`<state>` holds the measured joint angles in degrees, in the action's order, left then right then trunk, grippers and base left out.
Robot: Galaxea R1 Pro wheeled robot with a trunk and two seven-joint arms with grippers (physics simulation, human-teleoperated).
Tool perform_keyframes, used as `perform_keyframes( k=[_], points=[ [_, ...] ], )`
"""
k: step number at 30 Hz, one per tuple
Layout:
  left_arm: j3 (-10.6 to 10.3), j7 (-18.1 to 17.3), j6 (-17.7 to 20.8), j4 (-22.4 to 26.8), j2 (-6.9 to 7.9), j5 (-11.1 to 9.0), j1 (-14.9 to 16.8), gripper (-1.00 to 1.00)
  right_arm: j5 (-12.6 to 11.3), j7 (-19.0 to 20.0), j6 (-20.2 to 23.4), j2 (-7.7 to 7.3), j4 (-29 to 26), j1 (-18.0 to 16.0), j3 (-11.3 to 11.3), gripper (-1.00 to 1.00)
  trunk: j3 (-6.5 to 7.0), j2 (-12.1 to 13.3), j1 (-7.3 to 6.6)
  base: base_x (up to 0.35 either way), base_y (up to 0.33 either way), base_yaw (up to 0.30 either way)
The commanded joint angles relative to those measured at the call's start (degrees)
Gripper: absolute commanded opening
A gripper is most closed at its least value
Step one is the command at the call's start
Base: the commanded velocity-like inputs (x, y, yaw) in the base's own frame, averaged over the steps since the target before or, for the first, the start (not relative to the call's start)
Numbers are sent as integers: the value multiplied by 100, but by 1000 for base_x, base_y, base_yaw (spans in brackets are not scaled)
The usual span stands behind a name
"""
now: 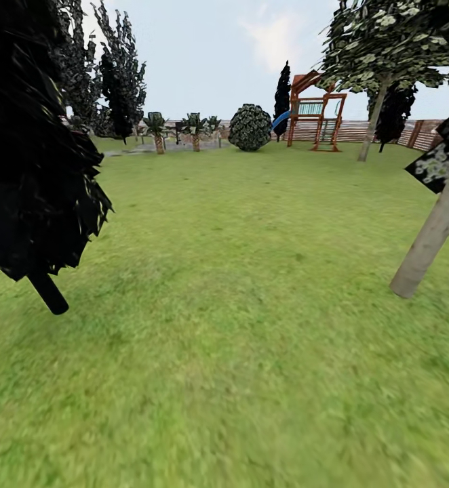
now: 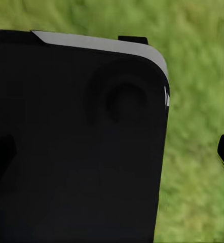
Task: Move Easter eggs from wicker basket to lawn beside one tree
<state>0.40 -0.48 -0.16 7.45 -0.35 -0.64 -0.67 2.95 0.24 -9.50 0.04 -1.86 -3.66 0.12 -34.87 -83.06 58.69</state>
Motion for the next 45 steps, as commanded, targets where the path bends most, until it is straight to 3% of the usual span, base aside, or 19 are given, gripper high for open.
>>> perform_keyframes(
  k=[1,45],
  points=[
    [4,-5,-2,11,0,-6,-4,100,36,4,-17,1,5,-3,-4,100,-4,-2,4,340,0,0],
    [4,-5,-2,11,0,-6,-5,100,65,11,-17,12,13,-3,0,100,-4,-2,4,340,0,0]
  ],
)
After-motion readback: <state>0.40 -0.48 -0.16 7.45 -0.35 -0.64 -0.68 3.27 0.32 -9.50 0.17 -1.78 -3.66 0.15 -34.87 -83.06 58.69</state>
